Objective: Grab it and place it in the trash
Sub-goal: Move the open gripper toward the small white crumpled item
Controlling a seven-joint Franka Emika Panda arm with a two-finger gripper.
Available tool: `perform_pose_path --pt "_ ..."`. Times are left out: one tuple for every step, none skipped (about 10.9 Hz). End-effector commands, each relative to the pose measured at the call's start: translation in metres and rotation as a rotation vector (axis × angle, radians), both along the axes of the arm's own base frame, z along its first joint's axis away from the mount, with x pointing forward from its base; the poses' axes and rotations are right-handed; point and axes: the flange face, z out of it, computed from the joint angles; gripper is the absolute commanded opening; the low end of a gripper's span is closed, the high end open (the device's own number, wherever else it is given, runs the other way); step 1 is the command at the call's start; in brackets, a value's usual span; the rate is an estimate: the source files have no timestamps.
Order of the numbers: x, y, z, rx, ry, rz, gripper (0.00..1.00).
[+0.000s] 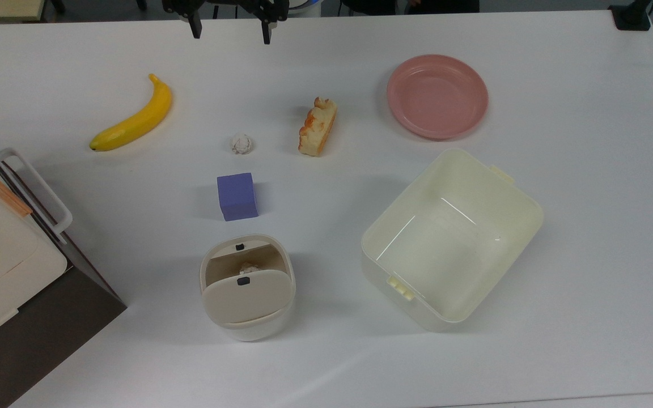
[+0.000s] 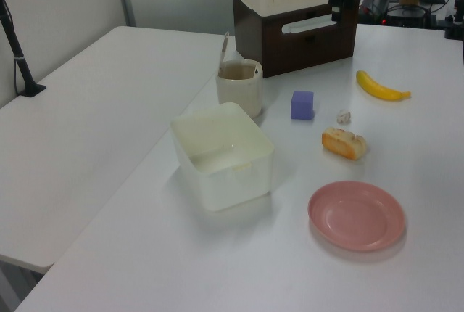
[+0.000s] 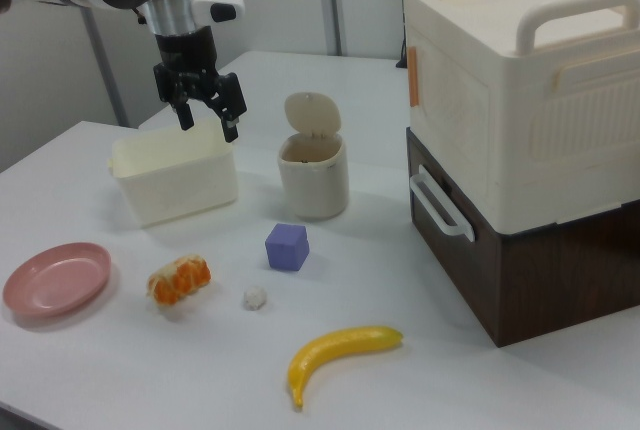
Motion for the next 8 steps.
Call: perform_pose_path --pt "-0.005 -0.004 0.0 -0.033 -0.052 -0.018 1.0" --pt "-0.005 -0.004 -0.001 -0.033 -0.05 -0.012 1.0" --pt "-0.004 -0.003 -0.003 -0.034 -0.052 -0.011 1.0" --pt "-0.005 -0.002 -0.004 -0.033 -0.05 -0.014 1.0" --pt "-0.005 -0.002 -0.008 -0.033 -0.044 -0.015 1.0" --pt "-0.005 0.0 -0.009 -0.033 -0.041 -0.012 1.0" --pt "-0.007 0.0 -0.012 -0.03 -0.035 -0.01 1.0" --pt "-0.01 0.0 -0.017 -0.028 -0.026 -0.009 1.0"
